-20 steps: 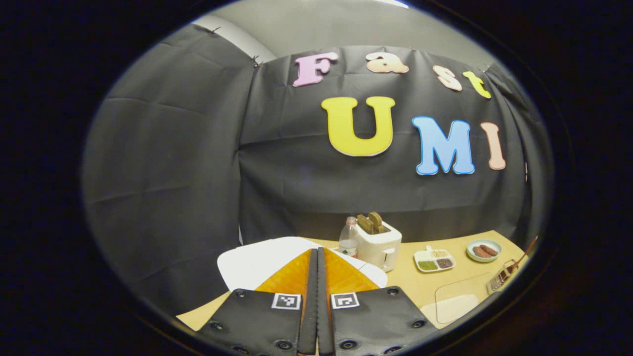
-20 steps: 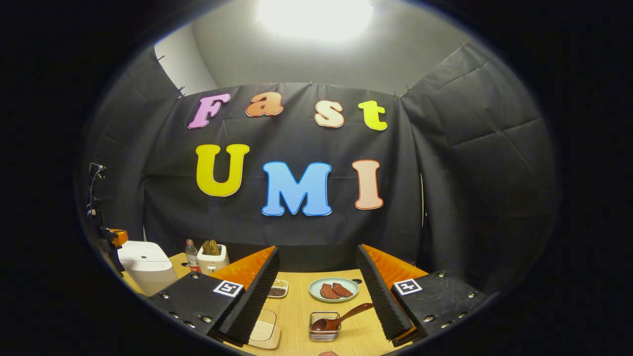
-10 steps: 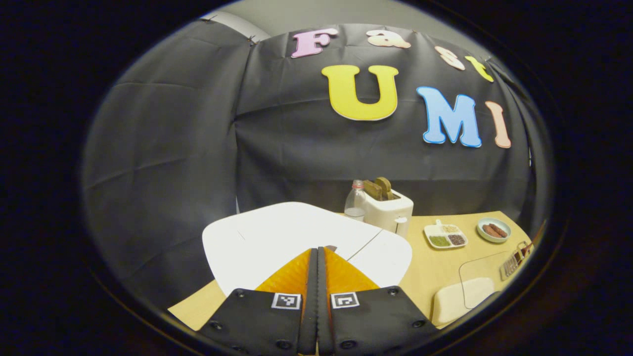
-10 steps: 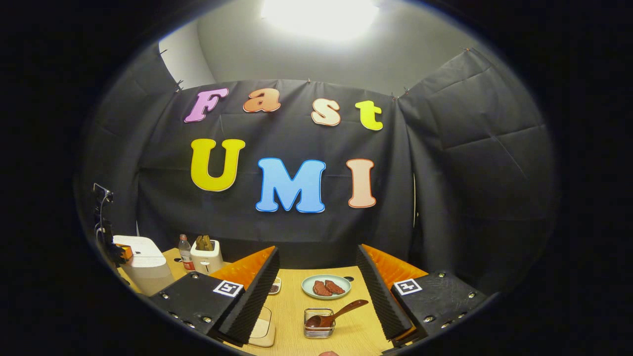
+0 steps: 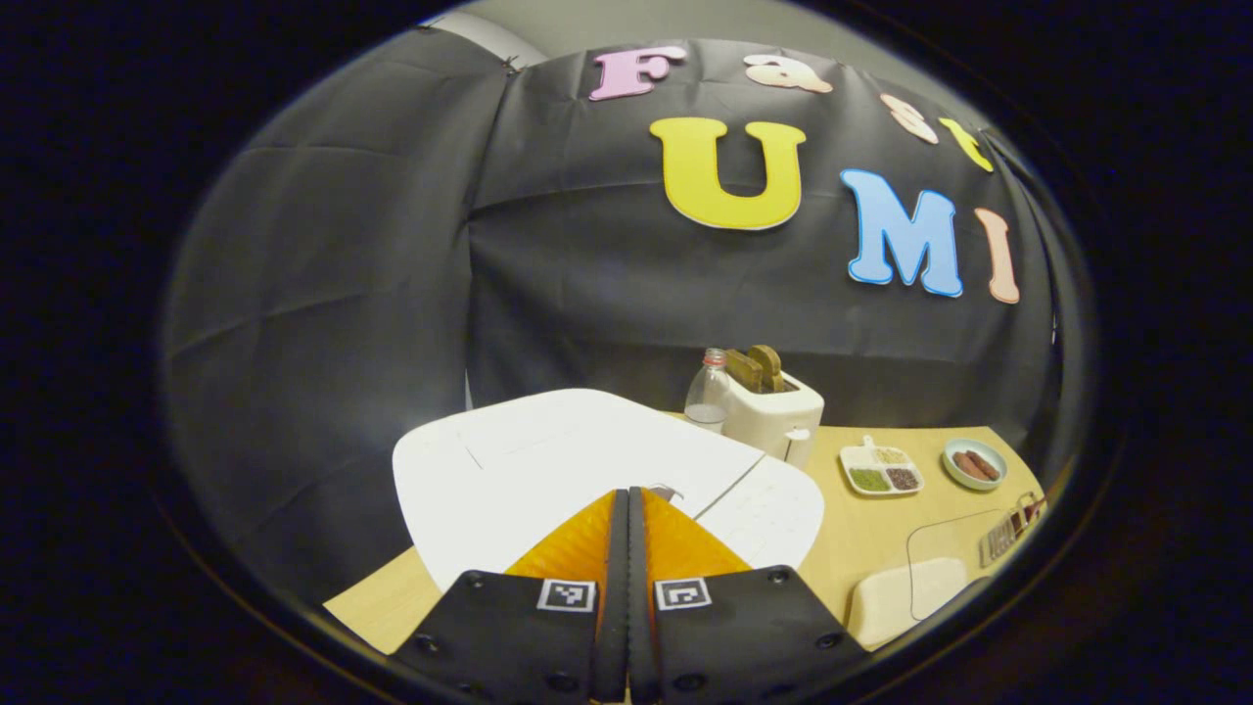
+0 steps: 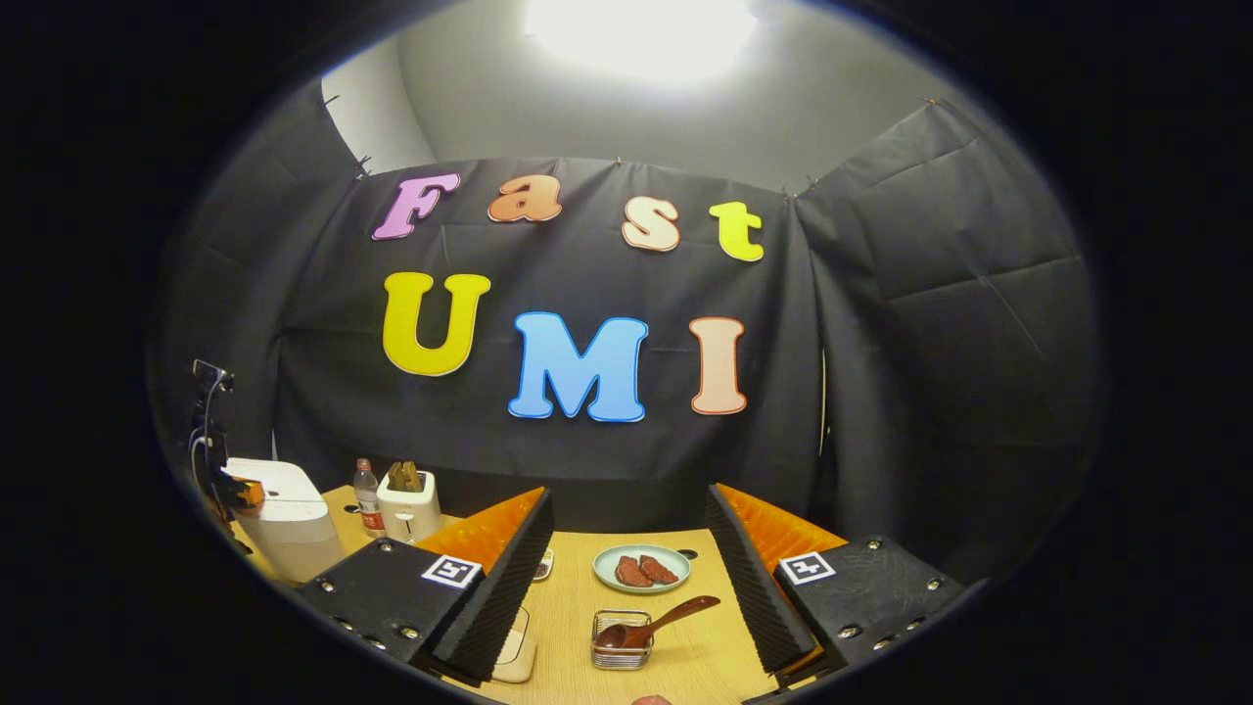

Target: Close the left gripper, press the button to open the rice cooker; take a wooden spoon from the chopstick holder with the right hand, scoop a spoonful of rice and pour it into the rice cooker, then put the wooden spoon back into the chopstick holder.

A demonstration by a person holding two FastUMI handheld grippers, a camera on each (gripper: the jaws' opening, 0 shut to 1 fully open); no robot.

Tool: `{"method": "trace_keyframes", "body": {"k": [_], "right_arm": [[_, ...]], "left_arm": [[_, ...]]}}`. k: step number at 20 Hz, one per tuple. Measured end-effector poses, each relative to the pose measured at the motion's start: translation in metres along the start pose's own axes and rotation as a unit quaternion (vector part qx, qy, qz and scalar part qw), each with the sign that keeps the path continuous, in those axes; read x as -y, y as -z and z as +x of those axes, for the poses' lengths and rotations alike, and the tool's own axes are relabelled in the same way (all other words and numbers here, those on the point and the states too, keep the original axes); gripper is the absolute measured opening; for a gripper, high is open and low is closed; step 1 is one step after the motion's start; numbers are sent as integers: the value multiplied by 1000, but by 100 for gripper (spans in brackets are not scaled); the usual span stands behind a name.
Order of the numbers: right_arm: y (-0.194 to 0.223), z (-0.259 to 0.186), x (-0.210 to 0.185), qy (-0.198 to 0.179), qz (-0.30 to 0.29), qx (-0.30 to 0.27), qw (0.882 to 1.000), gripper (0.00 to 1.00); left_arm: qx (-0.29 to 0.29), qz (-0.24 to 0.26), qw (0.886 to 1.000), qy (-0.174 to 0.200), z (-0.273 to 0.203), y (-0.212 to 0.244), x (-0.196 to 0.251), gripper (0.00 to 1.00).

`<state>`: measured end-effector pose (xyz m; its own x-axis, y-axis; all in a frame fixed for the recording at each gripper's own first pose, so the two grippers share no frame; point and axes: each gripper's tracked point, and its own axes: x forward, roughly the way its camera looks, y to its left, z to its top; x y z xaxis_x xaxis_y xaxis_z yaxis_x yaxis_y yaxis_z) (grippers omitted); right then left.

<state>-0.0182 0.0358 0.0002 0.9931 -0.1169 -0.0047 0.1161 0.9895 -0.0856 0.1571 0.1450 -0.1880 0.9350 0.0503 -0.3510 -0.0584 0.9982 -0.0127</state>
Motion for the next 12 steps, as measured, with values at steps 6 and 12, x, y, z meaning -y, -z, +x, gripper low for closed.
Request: {"method": "trace_keyframes", "body": {"k": [6,12], "right_arm": [[-6,4,5,-15,6,10,1000,95],[-4,15,12,-30,14,14,999,95]], "left_arm": [[69,29,997,-34,-21,-58,-12,8],[156,32,986,-57,-80,-122,-13,10]]}}
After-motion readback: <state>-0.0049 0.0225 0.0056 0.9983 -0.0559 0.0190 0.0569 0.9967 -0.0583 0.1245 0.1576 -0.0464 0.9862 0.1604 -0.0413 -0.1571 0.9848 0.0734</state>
